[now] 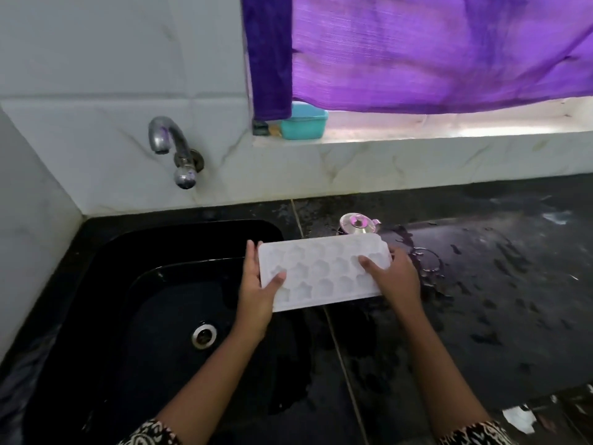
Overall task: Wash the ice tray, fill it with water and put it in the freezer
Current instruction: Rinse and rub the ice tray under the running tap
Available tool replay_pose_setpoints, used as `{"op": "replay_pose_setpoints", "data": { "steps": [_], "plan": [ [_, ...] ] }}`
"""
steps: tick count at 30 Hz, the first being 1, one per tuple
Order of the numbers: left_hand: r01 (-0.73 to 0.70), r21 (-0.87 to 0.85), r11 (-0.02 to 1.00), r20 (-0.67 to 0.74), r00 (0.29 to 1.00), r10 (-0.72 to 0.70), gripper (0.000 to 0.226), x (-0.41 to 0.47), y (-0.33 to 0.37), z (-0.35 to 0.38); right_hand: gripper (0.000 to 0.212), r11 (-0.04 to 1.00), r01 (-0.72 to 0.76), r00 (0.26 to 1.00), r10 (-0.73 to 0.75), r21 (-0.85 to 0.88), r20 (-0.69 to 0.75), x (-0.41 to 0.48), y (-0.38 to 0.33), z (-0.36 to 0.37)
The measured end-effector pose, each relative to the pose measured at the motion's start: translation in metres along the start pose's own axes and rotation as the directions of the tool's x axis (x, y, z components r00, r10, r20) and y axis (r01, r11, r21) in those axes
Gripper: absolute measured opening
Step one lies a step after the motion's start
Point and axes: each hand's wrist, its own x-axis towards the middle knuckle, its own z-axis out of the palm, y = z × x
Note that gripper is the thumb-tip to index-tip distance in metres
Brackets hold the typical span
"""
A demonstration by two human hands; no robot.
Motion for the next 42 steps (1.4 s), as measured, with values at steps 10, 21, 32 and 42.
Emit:
{"op": "replay_pose_setpoints", "data": {
  "steps": [10, 21, 32, 42],
  "plan": [
    [0.31, -0.455, 0.835, -0.022, 0.933, -0.358, 0.045, 0.01, 0.074, -0.166, 0.057, 0.976, 0.118, 0.946, -0.167, 0.184, 0.277, -0.047, -0.13, 0.119],
    [0.413, -0.512, 0.753, 0.02, 0.882, -0.47, 0.052, 0.051, 0.055, -0.277, 0.064, 0.998, 0.036, 0.88, -0.056, 0.051, 0.472, -0.048, -0.18, 0.233],
    [0.395, -0.583, 0.71, 0.064, 0.894, -0.444, 0.049, 0.074, 0.011, -0.288, 0.058, 0.795, -0.391, 0.799, 0.043, 0.463, 0.6, 0.026, -0.273, 0.299],
    [0.355, -0.634, 0.687, 0.071, 0.911, -0.405, 0.052, 0.073, -0.002, -0.293, 0.042, 0.734, -0.486, 0.693, -0.007, 0.474, 0.721, 0.063, -0.287, 0.299]
  ]
}}
